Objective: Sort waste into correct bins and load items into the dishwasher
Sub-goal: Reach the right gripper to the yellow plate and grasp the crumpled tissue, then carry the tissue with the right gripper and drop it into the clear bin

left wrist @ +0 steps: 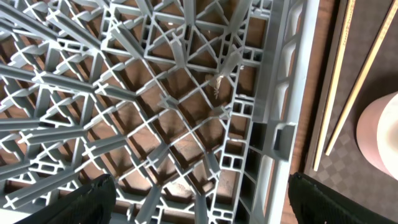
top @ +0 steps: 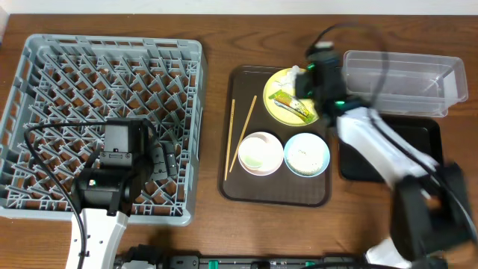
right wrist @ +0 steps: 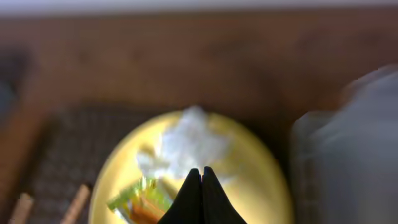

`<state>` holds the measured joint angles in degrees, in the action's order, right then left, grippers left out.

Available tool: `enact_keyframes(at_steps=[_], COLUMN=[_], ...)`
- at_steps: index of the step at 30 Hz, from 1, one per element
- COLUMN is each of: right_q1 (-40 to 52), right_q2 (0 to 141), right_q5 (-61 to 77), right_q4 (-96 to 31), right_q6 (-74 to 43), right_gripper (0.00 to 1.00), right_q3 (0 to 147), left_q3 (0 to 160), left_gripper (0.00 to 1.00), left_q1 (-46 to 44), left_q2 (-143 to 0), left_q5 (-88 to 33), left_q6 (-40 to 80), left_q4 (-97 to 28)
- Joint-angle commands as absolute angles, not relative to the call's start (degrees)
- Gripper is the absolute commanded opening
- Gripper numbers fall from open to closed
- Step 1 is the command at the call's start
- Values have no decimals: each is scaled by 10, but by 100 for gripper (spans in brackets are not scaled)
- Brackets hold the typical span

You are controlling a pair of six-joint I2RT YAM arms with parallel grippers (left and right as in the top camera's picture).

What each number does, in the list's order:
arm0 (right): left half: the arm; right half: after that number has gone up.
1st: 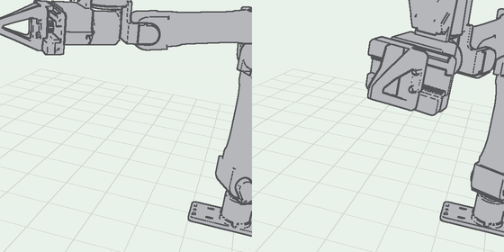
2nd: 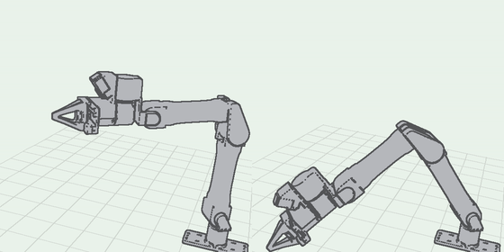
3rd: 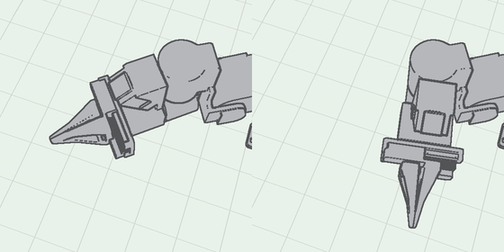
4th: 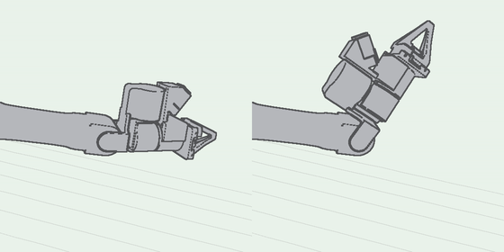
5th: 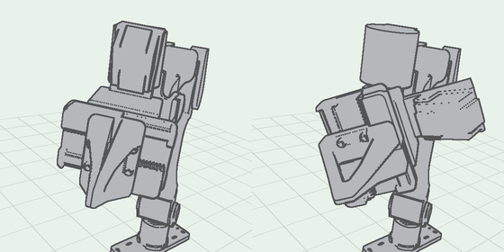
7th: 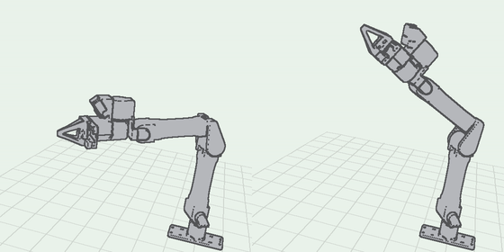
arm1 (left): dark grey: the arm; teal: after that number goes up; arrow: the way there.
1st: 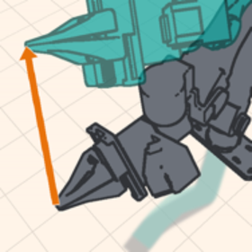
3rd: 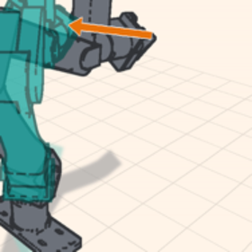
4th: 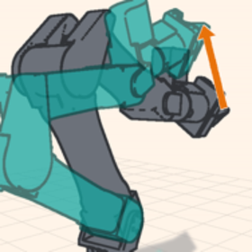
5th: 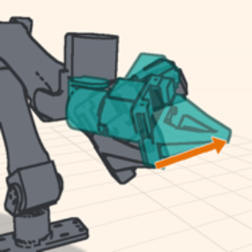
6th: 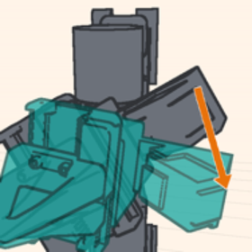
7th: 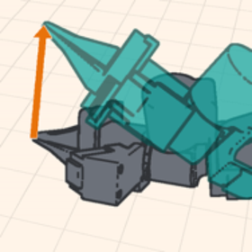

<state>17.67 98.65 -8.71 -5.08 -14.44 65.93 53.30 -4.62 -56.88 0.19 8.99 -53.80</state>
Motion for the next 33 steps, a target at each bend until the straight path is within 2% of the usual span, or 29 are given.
enact_keyframes(at_steps=[1, 6, 8, 11, 14, 15, 18, 20, 27, 33], right_q1=[128, 74, 71, 82, 104, 113, 133, 141, 147, 148], right_q2=[922, 889, 892, 897, 894, 891, 890, 898, 995, 1098], right_q5=[-103, -23, 30, 79, 80, 78, 68, 60, 61, 135], right_q4=[-68, -76, -80, -93, -92, -92, -140, -195, -373, -369], right_q6=[-145, -145, -136, -105, -76, -66, -55, -54, -26, -25], right_gripper=[1, 1, 8, 43, 52, 61, 78, 99, 99, 100], right_q3=[667, 667, 667, 667, 668, 671, 719, 769, 983, 1058], left_q3=[543, 543, 543, 543, 543, 543, 543, 543, 543, 543], left_gripper=[91, 90, 91, 91, 91, 91, 91, 91, 90, 91], left_q1=[-47, -47, -47, -47, -47, -47, -47, -47, -47, -47], left_q2=[-569, -569, -569, -569, -569, -569, -569, -569, -569, -569], left_q5=[5, 5, 5, 5, 5, 5, 5, 5, 5, 5], left_q6=[87, 87, 87, 87, 86, 87, 86, 87, 87, 87], left_q4=[-540, -540, -540, -540, -540, -540, -540, -540, -539, -540])
